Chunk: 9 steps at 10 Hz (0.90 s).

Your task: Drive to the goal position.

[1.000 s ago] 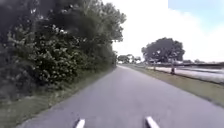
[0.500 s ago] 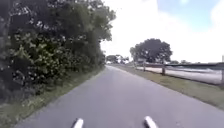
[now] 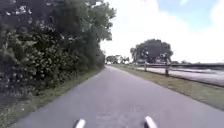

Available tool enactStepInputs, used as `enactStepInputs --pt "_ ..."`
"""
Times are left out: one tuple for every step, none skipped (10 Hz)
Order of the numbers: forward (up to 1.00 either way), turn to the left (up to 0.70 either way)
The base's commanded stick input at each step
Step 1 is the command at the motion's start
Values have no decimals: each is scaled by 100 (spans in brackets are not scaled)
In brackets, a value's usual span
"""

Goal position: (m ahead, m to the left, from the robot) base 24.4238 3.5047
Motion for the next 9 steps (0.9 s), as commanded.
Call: enactStepInputs --pt "70 0" --pt "70 0" --pt "70 0" --pt "70 0" --pt "70 0" --pt "70 0" --pt "70 0" --pt "70 0" --pt "70 0"
